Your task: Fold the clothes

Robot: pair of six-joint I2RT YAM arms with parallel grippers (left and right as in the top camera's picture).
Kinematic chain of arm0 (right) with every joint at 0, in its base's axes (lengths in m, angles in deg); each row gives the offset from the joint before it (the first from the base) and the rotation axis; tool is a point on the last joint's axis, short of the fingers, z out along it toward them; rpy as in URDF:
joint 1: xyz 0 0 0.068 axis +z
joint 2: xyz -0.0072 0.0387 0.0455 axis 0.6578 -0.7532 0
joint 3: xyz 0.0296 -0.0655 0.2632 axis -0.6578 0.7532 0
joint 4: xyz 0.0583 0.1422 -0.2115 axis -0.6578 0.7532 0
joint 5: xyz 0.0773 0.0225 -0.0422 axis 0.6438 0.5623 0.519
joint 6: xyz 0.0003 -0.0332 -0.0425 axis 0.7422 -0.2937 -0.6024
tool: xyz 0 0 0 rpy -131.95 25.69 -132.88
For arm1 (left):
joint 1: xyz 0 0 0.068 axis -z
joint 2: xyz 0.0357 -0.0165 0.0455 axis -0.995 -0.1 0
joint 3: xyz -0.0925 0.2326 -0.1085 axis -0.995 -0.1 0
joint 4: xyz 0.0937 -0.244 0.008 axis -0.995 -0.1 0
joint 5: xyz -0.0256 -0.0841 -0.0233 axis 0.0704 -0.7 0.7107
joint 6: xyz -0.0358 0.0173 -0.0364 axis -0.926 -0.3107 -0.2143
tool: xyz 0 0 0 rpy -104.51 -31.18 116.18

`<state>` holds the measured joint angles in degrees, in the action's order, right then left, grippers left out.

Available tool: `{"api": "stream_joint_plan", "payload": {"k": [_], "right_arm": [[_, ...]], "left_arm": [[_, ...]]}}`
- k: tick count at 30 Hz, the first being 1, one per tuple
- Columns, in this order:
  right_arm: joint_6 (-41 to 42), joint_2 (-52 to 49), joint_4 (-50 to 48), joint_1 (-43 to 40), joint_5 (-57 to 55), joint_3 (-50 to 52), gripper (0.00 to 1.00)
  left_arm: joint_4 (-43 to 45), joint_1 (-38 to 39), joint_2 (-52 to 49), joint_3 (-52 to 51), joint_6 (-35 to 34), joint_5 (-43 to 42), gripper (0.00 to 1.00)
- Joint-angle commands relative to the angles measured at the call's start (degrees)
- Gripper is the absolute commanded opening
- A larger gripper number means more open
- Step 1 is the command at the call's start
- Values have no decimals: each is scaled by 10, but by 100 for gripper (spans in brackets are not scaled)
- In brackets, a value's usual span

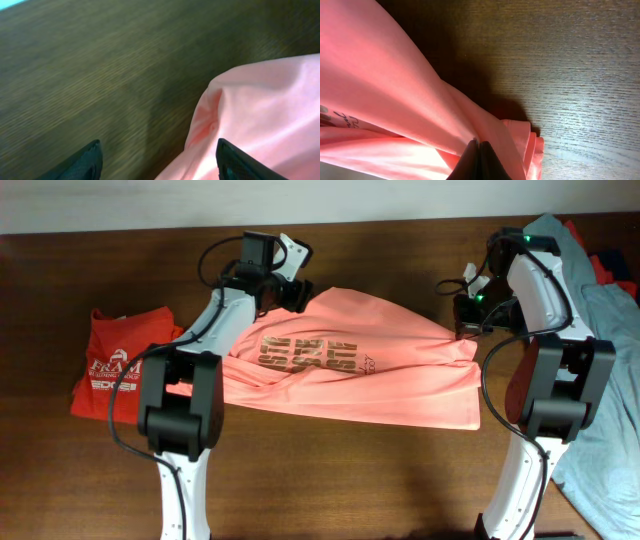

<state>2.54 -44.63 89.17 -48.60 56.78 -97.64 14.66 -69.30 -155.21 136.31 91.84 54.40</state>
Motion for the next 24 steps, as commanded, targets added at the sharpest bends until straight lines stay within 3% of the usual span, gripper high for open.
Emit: {"api": "stream_joint_plan", "payload": {"k": [1,12,13,14,15,16,17,24], "right_arm": [[-5,21,2,4,-11,-9,4],[-4,21,-5,4,-11,-9,4],[-4,21,-5,4,-11,-9,4],[-4,21,-5,4,-11,-9,4],[-4,21,-5,4,-11,-9,4],[-4,21,-5,4,-11,-9,4],[-4,21,-4,4,-11,-9,4],[-4,21,-4,4,-11,-9,4]], "left_arm": [[26,8,-23,5,22,-40,72],[20,10,-43,5,22,-56,67],[20,10,-43,5,22,-56,63],[20,11,-43,5,22,-59,48],[20,12,-43,5,22,-62,23],[20,12,-43,5,21,-65,11],[19,13,-43,5,21,-66,5],[3,17,-44,5,21,-70,0]]}}
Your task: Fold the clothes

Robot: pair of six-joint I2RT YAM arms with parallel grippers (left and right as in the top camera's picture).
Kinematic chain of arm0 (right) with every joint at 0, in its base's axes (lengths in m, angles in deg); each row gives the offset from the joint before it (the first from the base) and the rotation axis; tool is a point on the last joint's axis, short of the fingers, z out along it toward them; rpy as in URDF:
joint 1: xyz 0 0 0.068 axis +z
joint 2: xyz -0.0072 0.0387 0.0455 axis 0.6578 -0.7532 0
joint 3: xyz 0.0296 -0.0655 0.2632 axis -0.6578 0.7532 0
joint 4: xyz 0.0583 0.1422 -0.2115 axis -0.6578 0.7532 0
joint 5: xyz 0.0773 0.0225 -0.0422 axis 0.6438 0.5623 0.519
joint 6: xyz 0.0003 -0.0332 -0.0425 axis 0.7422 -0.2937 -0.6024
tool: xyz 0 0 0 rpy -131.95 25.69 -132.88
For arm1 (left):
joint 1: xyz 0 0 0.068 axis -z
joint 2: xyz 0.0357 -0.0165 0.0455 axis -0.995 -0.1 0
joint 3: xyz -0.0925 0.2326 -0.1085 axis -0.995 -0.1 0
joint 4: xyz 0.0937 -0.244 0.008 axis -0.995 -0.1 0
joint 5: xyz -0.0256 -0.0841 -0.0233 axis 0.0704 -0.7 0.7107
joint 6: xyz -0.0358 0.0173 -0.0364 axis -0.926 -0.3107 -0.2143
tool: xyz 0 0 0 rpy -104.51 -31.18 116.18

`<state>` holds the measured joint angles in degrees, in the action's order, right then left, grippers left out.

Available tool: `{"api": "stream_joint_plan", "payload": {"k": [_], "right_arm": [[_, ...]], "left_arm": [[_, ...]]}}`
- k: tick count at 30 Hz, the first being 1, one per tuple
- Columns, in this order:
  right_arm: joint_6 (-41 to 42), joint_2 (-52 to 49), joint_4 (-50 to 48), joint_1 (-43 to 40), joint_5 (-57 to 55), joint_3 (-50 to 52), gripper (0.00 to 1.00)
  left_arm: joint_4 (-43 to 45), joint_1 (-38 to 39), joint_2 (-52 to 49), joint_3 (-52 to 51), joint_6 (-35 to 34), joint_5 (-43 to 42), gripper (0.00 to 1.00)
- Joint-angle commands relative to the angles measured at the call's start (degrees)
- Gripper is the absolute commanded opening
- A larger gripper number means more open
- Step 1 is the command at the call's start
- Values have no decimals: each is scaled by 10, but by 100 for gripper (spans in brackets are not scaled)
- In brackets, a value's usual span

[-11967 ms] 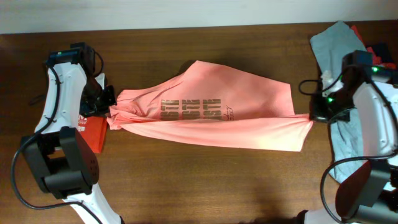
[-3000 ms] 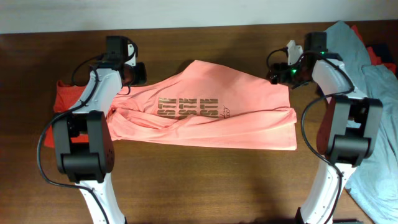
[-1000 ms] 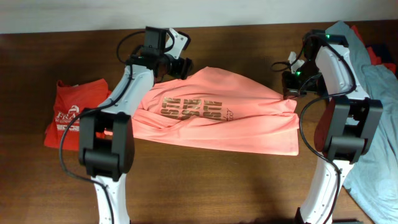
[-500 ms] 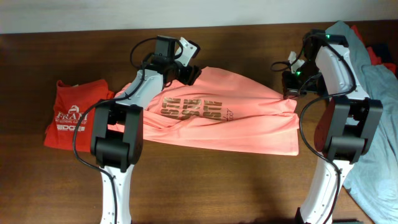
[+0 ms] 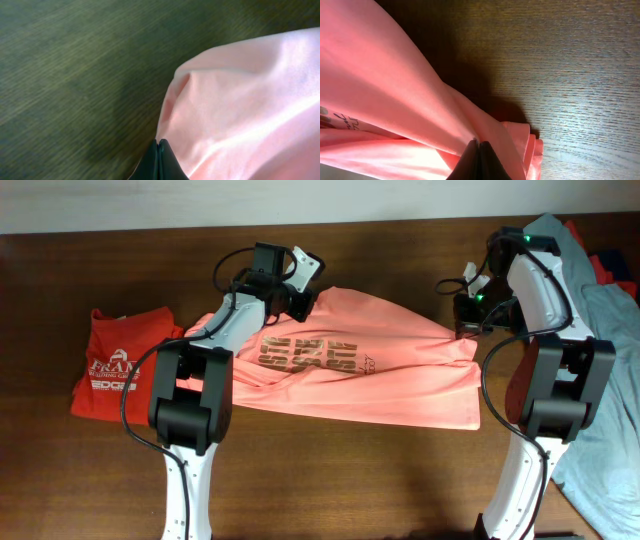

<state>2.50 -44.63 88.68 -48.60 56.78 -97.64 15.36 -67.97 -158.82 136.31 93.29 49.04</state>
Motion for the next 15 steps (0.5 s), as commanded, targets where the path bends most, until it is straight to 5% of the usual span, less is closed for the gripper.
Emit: {"api": "stream_joint_plan", "payload": {"k": [1,5,6,7,8,15], "right_arm": [[-4,21,1,4,-11,-9,4],[-4,21,0,4,-11,-9,4],[-4,21,0,4,-11,-9,4],[-4,21,0,4,-11,-9,4],[-4,21,0,4,-11,-9,4],[-4,21,0,4,-11,-9,4]], "left_arm": [[-5,3,-8,5,7,-19,0],[-11,3,-8,5,7,-44,1],[-11,3,-8,5,7,-44,10],[-11,3,-8,5,7,-43,30],[-11,3,-8,5,7,-40,34],[-8,3,-8,5,7,-40,41]]}}
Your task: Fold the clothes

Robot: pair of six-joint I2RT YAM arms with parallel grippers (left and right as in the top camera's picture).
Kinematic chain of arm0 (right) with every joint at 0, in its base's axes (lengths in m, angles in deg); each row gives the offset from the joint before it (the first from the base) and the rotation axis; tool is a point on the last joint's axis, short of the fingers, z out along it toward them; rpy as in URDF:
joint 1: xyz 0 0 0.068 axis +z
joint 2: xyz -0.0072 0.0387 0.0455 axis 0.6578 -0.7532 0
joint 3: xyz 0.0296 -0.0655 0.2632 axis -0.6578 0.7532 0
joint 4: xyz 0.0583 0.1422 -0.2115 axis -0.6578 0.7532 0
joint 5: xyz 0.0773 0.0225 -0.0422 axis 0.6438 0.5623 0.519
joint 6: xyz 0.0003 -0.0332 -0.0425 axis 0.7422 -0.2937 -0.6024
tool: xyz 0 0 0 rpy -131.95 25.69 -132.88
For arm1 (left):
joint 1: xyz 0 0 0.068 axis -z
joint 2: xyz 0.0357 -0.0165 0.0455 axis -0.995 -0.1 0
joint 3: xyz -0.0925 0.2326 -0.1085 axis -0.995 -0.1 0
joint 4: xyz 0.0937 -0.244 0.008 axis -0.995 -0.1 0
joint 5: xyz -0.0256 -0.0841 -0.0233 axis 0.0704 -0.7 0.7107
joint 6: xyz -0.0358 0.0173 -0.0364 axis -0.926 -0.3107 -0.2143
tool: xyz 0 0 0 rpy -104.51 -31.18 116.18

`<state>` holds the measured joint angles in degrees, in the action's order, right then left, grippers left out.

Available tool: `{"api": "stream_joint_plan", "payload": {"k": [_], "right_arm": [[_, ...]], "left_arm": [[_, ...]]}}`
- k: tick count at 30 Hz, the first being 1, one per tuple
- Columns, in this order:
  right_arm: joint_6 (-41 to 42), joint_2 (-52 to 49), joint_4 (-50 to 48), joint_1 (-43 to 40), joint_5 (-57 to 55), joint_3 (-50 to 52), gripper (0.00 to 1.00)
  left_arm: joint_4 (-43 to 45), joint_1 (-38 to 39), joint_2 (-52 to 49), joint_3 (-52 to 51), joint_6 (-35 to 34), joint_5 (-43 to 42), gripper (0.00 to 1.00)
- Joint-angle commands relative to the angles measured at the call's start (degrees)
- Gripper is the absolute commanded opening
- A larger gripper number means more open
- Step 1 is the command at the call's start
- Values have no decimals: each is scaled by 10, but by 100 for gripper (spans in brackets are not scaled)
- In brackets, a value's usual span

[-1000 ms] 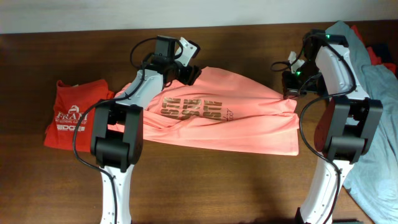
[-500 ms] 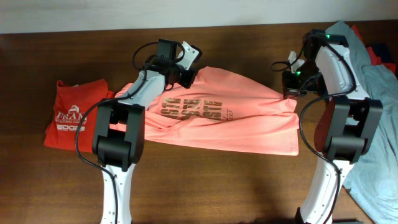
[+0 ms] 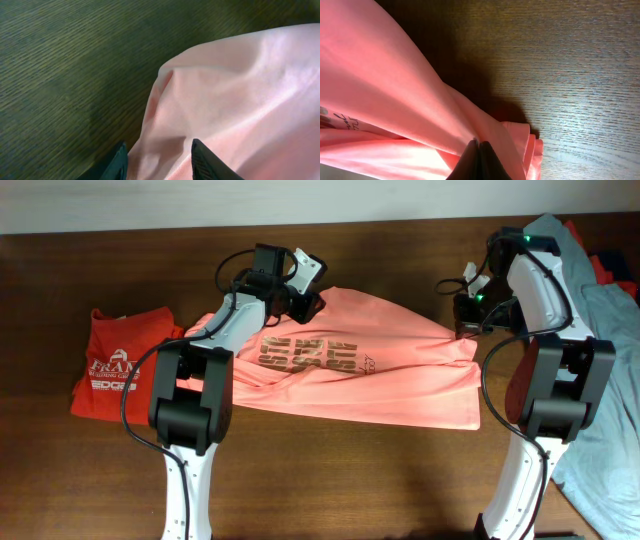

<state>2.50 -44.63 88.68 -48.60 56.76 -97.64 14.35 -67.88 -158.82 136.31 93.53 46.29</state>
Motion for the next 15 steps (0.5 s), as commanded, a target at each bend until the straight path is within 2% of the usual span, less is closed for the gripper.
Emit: {"api": "stream_joint_plan", "payload": {"k": [1,3,4,7,15], "right_arm": [[-4,21,0,4,-11,-9,4],[-4,21,0,4,-11,-9,4],[-4,21,0,4,-11,-9,4],[-4,21,0,4,-11,-9,4],[-4,21,-6,3,-14,-9,4]], "left_arm": [[3,2,-8,5,5,-12,40],[4,2,-8,5,5,-12,35],[4,2,-8,5,5,-12,29],[3,2,-8,5,5,-12,2],[-47,-4,6,14,2,-13,0]]}}
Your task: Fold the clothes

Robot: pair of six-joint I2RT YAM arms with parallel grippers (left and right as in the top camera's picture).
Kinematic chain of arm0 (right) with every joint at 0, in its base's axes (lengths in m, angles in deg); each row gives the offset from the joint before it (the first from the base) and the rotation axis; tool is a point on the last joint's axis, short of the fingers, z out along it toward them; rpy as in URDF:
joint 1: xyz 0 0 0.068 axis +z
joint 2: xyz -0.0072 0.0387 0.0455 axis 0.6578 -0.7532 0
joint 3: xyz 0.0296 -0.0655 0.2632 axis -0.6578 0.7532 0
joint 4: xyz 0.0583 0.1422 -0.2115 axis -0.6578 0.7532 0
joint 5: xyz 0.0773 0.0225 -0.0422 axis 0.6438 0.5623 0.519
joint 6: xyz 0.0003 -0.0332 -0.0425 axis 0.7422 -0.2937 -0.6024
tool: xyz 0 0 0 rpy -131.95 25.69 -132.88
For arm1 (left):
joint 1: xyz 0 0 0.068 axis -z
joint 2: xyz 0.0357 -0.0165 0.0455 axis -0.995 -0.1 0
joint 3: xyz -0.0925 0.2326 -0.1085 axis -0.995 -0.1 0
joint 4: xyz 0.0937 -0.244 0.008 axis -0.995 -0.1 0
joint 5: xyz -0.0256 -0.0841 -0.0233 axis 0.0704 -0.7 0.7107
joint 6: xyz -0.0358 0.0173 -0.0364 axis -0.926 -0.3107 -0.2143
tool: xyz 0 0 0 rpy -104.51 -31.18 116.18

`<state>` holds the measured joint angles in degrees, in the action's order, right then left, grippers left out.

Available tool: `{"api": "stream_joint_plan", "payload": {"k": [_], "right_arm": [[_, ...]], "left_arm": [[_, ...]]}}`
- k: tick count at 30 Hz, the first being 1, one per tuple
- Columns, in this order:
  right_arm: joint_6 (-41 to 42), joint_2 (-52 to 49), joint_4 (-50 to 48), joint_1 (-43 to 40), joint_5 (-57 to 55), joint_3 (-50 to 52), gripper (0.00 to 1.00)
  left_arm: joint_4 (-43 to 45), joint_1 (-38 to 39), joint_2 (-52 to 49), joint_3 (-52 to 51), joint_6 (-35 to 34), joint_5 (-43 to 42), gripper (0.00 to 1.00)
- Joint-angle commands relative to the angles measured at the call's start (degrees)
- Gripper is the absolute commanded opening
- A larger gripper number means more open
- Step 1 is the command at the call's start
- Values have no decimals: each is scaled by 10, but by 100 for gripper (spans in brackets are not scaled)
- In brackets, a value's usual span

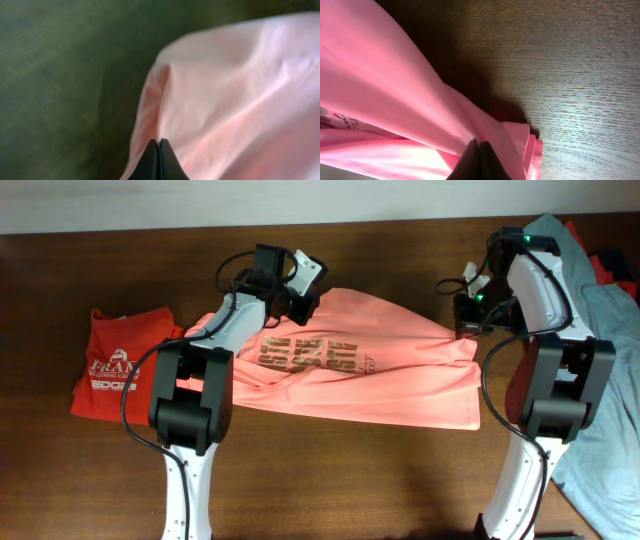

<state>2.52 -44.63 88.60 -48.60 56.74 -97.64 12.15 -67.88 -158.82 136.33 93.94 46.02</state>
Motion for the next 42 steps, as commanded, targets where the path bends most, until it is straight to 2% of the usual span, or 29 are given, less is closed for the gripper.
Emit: {"api": "stream_joint_plan", "payload": {"k": [1,3,8,12,24,29,37,38,40,42], "right_arm": [[-4,21,-8,3,-16,-10,4],[-4,21,-10,2,-22,-13,4],[-4,23,5,2,-33,-21,4],[-4,23,19,2,-48,-21,4],[-4,24,136,2,-104,-21,4],[-4,24,165,2,-108,-21,8],[3,24,199,2,-107,-20,15],[7,24,203,2,-107,-20,15],[11,24,208,2,-98,-20,15],[11,24,208,3,-68,-20,15]], "left_arm": [[-38,-7,14,17,-4,-10,0],[-68,-14,36,24,-4,-10,0],[-177,-35,115,28,-54,-10,0],[-247,-38,148,28,-55,-10,0],[-475,-38,160,28,-55,-6,0],[-517,-38,160,28,-55,47,0],[-549,-36,160,12,-55,46,1],[-551,-35,160,10,-55,46,3],[-551,-34,159,5,-55,46,25],[-554,-34,159,4,-55,46,31]]}}
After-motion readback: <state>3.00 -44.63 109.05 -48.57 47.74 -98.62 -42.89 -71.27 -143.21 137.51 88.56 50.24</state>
